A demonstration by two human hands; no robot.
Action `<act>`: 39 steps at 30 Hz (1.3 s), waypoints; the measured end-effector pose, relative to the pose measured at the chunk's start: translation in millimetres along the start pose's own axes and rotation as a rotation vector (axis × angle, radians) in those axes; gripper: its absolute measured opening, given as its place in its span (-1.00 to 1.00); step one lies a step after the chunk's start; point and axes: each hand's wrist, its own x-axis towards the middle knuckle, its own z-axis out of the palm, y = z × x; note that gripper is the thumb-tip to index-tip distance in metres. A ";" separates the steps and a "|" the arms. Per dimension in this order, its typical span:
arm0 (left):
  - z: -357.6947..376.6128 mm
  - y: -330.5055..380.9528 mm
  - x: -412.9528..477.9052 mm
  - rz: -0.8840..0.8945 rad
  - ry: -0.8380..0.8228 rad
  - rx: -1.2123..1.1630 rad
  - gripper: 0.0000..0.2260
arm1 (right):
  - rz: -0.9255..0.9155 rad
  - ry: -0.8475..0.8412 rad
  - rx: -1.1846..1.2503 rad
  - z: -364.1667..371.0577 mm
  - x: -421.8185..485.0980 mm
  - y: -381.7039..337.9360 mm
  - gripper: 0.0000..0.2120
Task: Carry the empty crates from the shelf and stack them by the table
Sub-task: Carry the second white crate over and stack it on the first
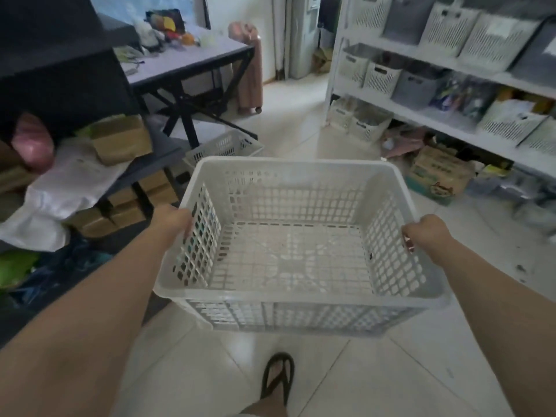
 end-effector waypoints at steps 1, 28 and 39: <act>8.7 20.8 16.0 0.016 -0.009 -0.012 -0.79 | 0.003 -0.002 0.001 -2.3 22.0 -7.9 -0.77; 149.4 326.2 340.5 -0.299 0.288 -0.252 -0.89 | -0.200 -0.296 -0.056 63.3 600.7 -349.5 -0.84; 96.5 348.7 534.9 -0.452 0.350 -0.374 -0.87 | -0.302 -0.447 -0.084 234.2 725.4 -559.1 -0.78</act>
